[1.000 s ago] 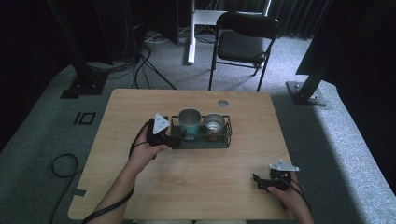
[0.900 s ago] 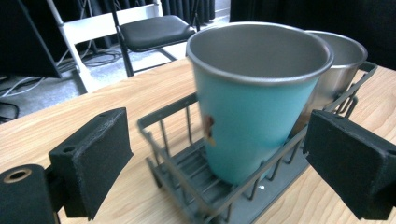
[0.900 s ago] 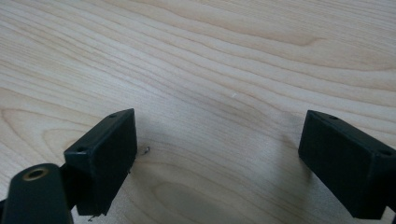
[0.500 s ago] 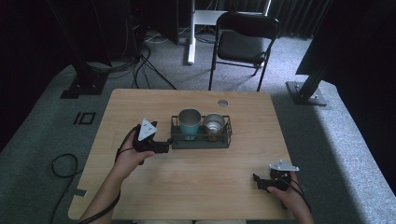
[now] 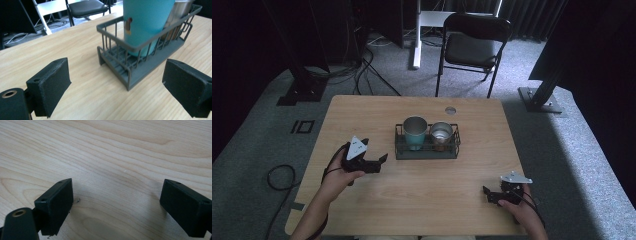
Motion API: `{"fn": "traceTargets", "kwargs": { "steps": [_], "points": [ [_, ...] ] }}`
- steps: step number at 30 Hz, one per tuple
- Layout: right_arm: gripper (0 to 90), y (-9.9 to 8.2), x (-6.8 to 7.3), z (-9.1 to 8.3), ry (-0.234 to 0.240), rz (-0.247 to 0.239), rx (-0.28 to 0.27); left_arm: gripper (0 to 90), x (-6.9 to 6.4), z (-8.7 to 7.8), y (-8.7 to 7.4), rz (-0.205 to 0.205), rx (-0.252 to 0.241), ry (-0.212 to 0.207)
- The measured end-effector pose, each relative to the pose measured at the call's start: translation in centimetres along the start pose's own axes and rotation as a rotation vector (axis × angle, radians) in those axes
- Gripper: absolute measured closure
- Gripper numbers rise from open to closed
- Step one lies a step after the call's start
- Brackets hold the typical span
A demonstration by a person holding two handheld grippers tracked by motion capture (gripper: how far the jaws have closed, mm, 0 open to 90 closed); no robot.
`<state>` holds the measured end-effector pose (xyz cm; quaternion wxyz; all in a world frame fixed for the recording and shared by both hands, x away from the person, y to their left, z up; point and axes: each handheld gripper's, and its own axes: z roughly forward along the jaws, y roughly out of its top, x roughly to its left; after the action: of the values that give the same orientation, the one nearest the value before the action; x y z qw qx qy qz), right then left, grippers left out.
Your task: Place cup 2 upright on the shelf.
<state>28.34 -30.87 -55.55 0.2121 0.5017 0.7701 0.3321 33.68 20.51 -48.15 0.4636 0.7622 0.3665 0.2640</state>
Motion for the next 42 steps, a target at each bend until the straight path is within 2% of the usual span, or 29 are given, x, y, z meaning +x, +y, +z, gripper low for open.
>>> {"fn": "traceTargets", "kwargs": {
  "steps": [3,6,9,16,28,42],
  "points": [
    [11.2,0.0,0.0,0.0,0.0,0.0,0.0,8.4,0.4,-0.6,-0.8,-0.02,0.014,0.013],
    [11.2,0.0,0.0,0.0,0.0,0.0,0.0,8.4,0.6,-0.9,-1.3,-0.019,0.03,0.014],
    [11.2,0.0,0.0,0.0,0.0,0.0,0.0,8.4,0.8,-1.4,-2.3,-0.008,0.067,0.012],
    [11.2,0.0,0.0,0.0,0.0,0.0,0.0,8.4,1.0,-2.2,-3.8,-0.002,0.106,0.014],
    [11.2,0.0,0.0,0.0,0.0,-0.001,0.0,8.4,1.6,-4.1,-5.9,-0.028,0.169,0.025],
    [11.2,0.0,0.0,0.0,0.0,-0.002,-0.001,8.4,2.5,-6.0,-7.8,-0.106,0.207,0.095]
  ]
}}
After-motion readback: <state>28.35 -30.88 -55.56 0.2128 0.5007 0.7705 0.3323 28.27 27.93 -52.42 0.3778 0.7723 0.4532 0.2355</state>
